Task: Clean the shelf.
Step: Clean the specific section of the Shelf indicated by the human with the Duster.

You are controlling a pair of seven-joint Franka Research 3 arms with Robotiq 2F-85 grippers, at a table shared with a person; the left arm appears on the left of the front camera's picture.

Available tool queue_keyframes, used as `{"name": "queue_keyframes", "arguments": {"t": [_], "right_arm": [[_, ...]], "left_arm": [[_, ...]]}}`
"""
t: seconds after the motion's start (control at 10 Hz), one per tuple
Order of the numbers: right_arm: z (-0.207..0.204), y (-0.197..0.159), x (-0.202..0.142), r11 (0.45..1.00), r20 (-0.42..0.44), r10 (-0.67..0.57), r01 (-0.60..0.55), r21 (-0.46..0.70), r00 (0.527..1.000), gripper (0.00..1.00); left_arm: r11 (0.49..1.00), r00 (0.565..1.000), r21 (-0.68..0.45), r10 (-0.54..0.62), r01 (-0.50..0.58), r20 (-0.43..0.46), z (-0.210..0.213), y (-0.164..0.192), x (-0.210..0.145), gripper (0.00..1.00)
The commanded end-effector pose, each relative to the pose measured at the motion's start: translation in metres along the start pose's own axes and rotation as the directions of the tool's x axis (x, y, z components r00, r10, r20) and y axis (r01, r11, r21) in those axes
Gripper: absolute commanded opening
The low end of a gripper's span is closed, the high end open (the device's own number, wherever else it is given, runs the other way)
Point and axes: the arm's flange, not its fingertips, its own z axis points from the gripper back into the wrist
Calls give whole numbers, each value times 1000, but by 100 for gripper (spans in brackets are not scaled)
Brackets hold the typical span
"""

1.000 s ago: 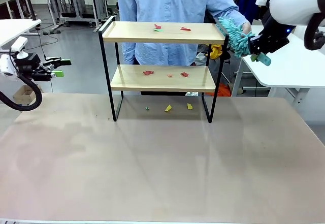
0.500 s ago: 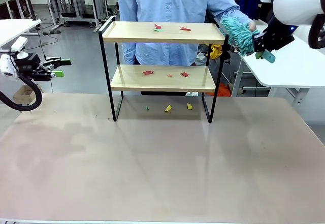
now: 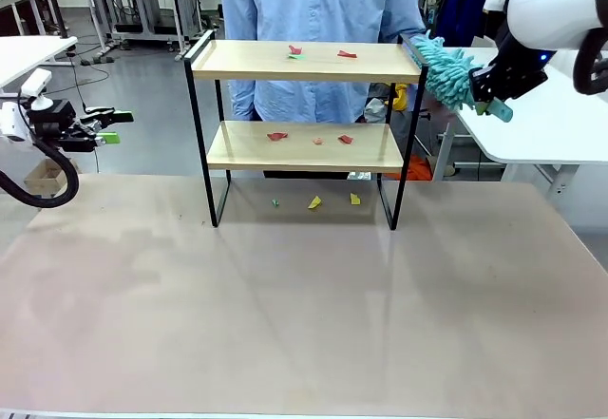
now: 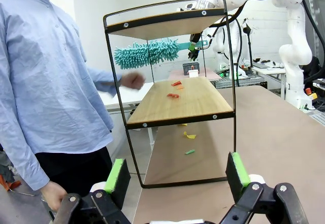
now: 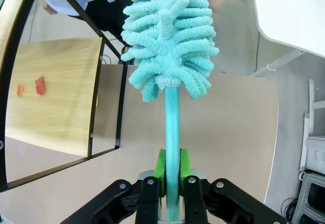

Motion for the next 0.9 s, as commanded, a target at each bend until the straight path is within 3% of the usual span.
{"name": "queue_keyframes", "arguments": {"t": [0.0,0.4,0.5,0.6,0.8], "right_arm": [[3,0,1,1000,7,2,-2,1,1000,0],[3,0,1,1000,7,2,-2,1,1000,0],[0,0,0,1000,0,0,0,0,1000,13],[17,-14,-10,995,-70,94,-91,46,993,13],[41,-42,-34,972,-223,228,-236,-12,948,13]], "left_arm": [[1000,1000,1,-15,15,1,-2,-3,2,100],[1000,1000,1,-15,15,1,-2,-3,2,100],[1000,1000,1,-15,15,1,-2,-3,2,100],[1000,1000,1,-15,15,1,-2,-3,2,100],[1000,1000,1,-15,15,1,-2,-3,2,100]]}}
